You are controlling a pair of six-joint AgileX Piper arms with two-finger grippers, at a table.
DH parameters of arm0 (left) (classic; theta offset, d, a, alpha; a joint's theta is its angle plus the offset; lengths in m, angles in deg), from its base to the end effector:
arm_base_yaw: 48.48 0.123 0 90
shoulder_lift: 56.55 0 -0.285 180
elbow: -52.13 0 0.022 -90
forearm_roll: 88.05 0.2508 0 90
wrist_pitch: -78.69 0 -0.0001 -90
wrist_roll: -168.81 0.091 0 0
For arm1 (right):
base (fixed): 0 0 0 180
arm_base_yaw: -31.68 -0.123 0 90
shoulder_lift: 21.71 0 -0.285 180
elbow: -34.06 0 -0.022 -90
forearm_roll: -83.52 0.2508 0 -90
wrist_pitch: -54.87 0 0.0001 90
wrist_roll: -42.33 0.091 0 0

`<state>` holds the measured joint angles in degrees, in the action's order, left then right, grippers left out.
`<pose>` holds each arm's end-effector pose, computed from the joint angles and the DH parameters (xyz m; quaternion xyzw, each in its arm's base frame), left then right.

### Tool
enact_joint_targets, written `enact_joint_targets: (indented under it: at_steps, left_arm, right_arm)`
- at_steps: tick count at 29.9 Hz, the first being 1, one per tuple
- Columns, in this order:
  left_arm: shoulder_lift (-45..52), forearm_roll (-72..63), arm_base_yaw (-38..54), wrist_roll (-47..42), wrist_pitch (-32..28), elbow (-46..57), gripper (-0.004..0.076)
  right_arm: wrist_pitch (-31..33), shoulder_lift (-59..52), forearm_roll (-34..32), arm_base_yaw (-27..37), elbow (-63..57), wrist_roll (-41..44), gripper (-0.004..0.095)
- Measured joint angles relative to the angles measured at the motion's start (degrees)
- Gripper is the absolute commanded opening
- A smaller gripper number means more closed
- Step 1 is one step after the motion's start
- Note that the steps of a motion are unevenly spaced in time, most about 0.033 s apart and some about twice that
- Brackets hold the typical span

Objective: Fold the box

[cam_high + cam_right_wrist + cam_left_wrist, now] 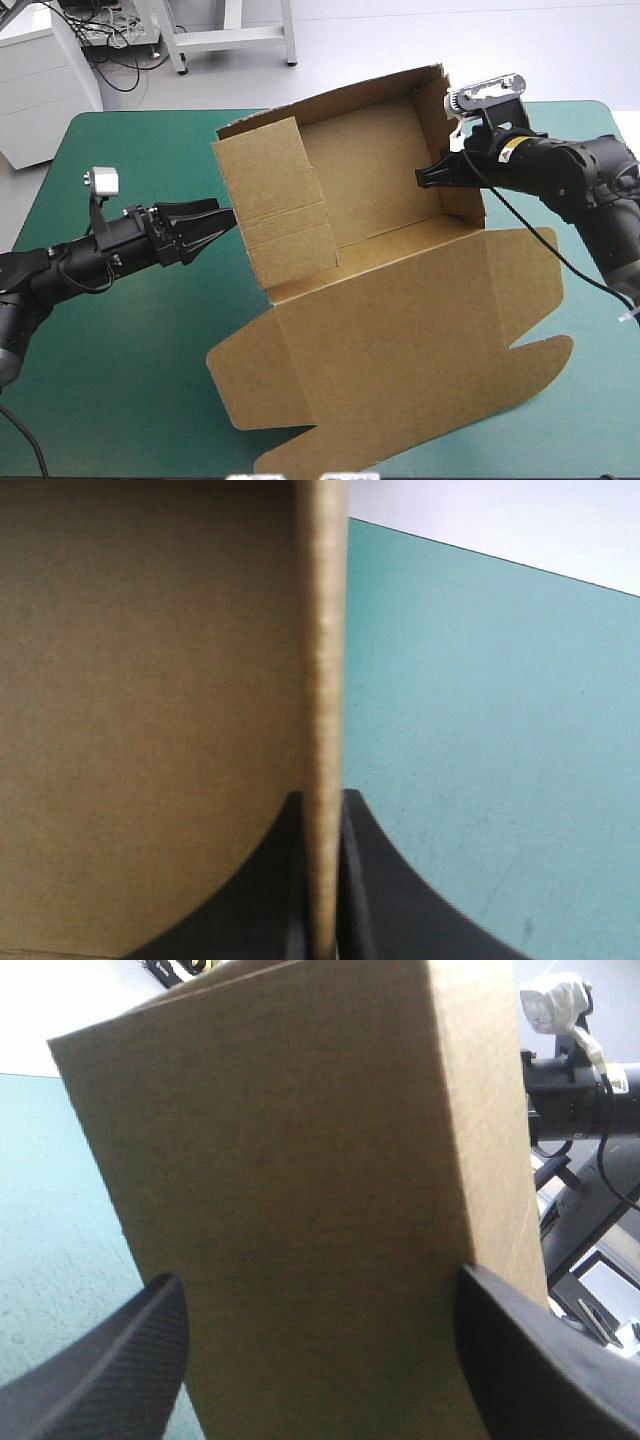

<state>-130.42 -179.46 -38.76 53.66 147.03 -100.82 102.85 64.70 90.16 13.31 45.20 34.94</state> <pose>0.2159 -0.0488 0.3666 0.1438 0.7093 -0.5070 0.4682 0.2775 0.1004 0.4429 -0.1825 0.8593 0.1014 0.4669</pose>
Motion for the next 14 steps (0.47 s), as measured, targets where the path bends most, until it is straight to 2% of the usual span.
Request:
enact_joint_targets:
  at_steps: [6,14]
  left_arm:
    - [0.0,1.2,-0.2,-1.3,0.1,-0.6,0.0549]
    - [0.0,2.7,-5.1,-1.5,0.1,-2.1,0.0548]
  right_arm:
    - [-0.6,0.2,0.1,-0.1,-0.1,0.2,-0.0015]
    - [-0.8,0.2,0.1,-0.2,-0.1,0.3,-0.0015]
